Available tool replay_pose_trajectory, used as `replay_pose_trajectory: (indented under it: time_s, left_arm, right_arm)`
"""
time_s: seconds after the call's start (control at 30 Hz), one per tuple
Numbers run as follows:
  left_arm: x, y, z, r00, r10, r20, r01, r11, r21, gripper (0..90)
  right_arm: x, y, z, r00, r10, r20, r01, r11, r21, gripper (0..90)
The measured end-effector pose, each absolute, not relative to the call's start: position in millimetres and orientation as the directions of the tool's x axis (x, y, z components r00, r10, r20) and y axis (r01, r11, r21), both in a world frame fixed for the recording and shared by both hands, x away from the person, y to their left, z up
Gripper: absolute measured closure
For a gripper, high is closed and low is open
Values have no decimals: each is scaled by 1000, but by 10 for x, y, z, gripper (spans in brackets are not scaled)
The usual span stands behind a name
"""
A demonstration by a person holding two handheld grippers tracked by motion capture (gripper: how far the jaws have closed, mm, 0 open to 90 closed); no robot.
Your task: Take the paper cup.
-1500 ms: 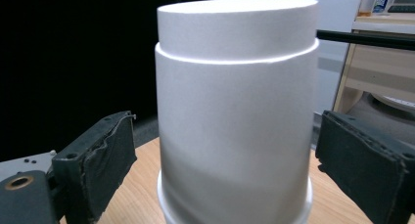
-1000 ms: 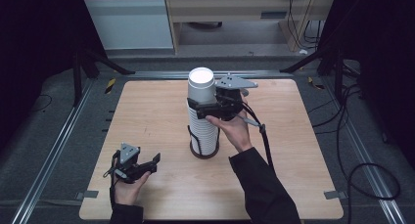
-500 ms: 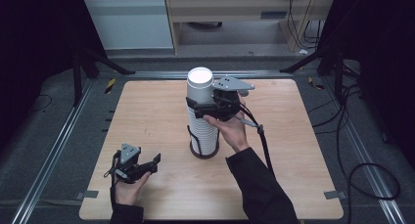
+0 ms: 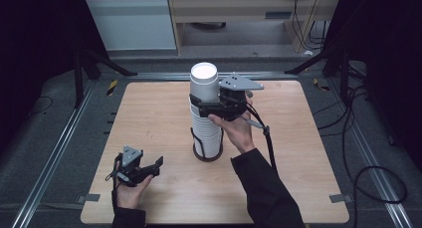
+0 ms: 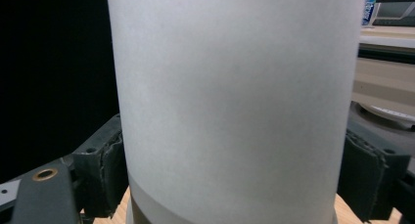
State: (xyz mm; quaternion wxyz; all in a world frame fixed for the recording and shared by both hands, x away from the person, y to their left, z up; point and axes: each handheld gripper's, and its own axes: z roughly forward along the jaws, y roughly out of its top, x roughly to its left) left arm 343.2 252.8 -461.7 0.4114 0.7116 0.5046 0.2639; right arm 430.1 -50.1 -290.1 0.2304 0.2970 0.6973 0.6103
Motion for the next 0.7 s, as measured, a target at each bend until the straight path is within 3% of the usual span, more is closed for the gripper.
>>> replay_pose_trajectory:
  time_s: [0.7]
  left_arm:
    - [3422,2549,-4602,353,934,-57,503,-138,853,205]
  right_arm:
    - [4306,-478,-2540,-721,693,17,94,73,993,149]
